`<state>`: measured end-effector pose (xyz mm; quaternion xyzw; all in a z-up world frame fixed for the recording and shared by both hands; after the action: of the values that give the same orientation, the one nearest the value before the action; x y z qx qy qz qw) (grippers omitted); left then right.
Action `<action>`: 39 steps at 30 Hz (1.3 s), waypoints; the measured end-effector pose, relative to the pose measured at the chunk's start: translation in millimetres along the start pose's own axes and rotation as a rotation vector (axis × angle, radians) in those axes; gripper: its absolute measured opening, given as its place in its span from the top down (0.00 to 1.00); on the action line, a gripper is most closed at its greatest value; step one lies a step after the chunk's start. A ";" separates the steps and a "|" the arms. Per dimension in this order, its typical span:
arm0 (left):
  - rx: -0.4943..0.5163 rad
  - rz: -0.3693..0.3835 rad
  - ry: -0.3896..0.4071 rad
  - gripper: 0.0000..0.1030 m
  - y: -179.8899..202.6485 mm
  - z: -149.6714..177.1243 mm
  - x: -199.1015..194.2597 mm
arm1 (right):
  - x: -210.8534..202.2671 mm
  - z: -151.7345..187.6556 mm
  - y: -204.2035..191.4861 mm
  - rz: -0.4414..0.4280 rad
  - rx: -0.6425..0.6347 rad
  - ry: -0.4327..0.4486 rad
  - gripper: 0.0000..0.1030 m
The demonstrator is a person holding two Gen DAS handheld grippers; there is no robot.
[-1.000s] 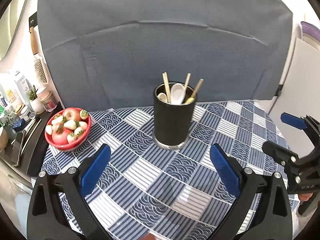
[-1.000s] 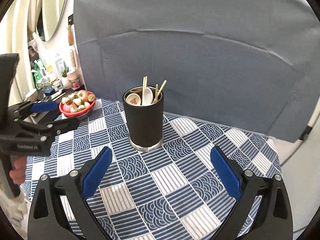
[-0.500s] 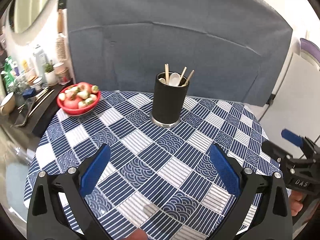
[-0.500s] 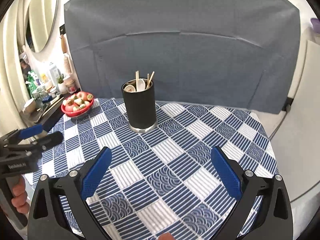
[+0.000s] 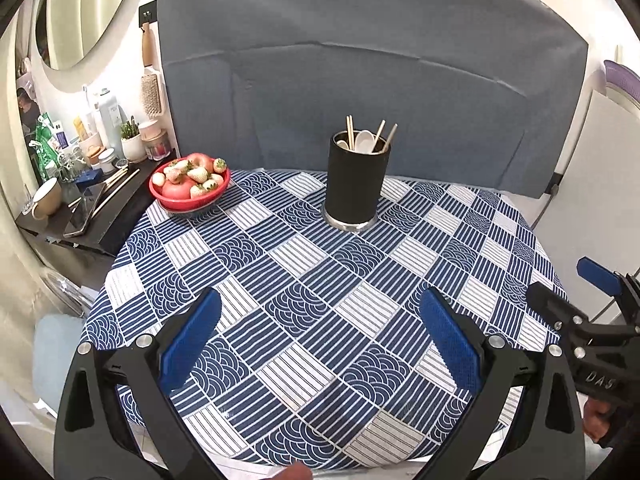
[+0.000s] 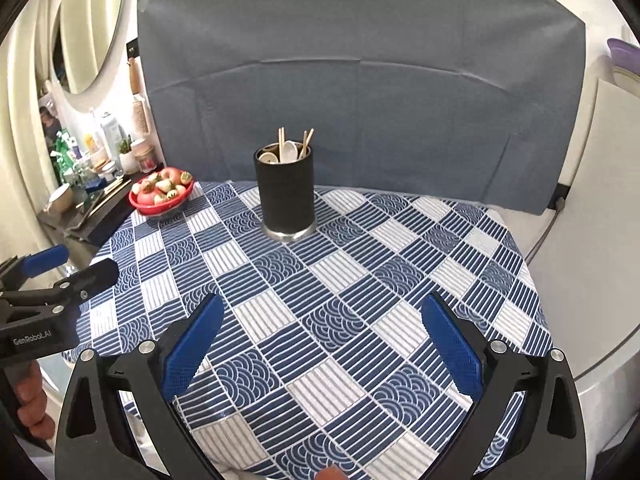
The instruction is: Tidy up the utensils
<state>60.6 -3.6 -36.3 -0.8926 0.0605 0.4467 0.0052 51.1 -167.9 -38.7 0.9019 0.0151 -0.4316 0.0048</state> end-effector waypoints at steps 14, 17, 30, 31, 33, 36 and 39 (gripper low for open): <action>-0.005 0.015 -0.041 0.06 1.2 9.2 3.6 | -2.6 10.1 0.5 0.015 0.011 -0.003 0.08; -0.007 0.015 -0.041 0.06 0.6 9.7 2.4 | -2.7 10.1 -0.1 0.015 0.009 -0.004 0.08; 0.003 0.019 -0.056 0.06 5.9 10.0 2.8 | -4.2 10.8 0.8 0.014 0.002 -0.003 0.08; 0.002 0.018 -0.057 0.06 5.8 10.5 2.9 | -3.9 10.9 0.6 0.014 -0.001 -0.003 0.08; -0.001 0.015 -0.057 0.06 5.8 10.5 3.1 | -3.9 11.4 1.1 0.017 -0.004 -0.004 0.08; -0.004 0.015 -0.056 0.06 6.8 10.8 2.8 | -4.3 11.8 2.1 0.018 -0.006 -0.003 0.08; -0.005 0.013 -0.055 0.06 8.3 11.1 2.7 | -4.5 12.3 1.8 0.019 -0.014 -0.007 0.08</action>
<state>52.5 -11.5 -44.7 -0.8797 0.0649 0.4711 0.0017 38.7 -170.0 -43.0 0.9004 0.0094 -0.4347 0.0153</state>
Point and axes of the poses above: each gripper's, at about its wrist camera, not at the fingertips, and x roughly the way its jaws point, y to its right, z to its underside, the point moved 9 cm from there along x, roughly the way its jaws point, and after that the axes turned 11 degrees about -y, right-handed, at the moved point
